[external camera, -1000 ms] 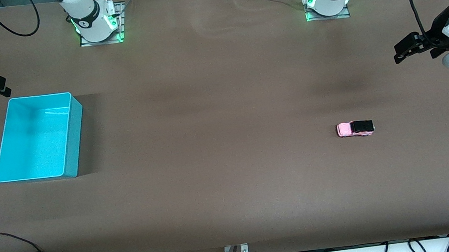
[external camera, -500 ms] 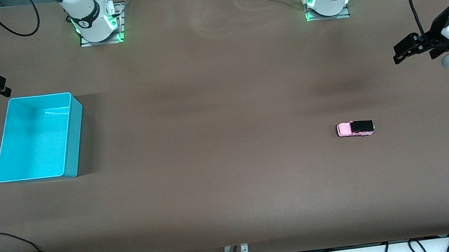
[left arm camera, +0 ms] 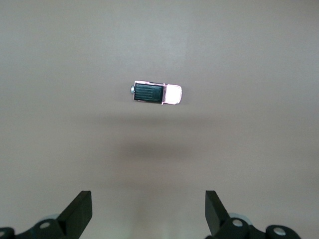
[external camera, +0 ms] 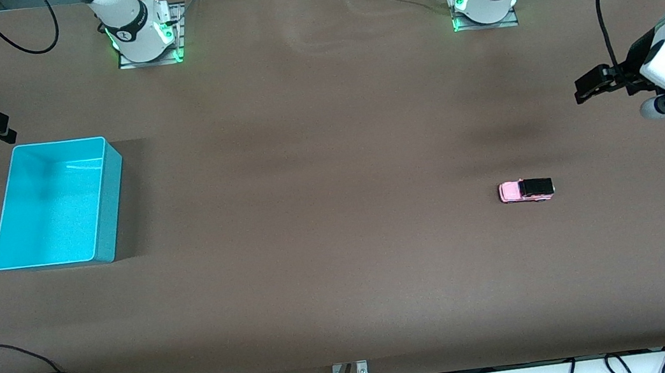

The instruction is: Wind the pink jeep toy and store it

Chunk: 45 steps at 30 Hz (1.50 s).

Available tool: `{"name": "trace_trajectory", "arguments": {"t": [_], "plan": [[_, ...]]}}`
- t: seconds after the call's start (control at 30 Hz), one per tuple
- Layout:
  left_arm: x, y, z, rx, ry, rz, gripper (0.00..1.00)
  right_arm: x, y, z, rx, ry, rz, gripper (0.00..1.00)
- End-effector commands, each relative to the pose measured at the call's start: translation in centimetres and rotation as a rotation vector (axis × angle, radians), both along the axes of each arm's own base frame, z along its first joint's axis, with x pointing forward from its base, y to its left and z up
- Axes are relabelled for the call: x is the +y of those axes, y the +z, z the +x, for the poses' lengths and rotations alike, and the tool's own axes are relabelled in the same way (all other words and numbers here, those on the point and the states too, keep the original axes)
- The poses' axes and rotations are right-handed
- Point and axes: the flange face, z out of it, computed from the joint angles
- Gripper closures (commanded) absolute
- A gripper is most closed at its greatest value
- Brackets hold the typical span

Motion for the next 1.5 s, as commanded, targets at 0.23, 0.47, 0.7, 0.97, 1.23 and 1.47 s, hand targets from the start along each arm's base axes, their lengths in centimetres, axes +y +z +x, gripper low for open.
{"name": "trace_trajectory", "arguments": {"t": [0.23,0.47,0.7,0.97,1.23,1.47], "plan": [[-0.8,-3.5,2.2,0.049,0.234,0.042,0.0,0.0,0.5,0.0,0.001,0.012,-0.013,0.0],[-1.3,-7.3,3.7,0.097,0.497,0.099,0.0,0.1,0.5,0.0,0.001,0.014,-0.013,0.0],[-1.4,-11.9,6.0,0.087,0.854,0.163,0.0,0.1,0.5,0.0,0.001,0.015,-0.013,0.0],[-1.3,-18.2,8.1,0.071,1.198,0.218,0.0,0.0,0.5,0.0,0.002,0.014,-0.013,0.0],[-1.1,-24.9,9.3,0.088,1.361,0.264,0.0,0.1,0.5,0.0,0.001,0.015,-0.013,0.0],[-1.1,-30.1,9.4,0.064,1.464,0.289,0.0,0.1,0.5,0.0,0.002,0.015,-0.011,0.0]]}}
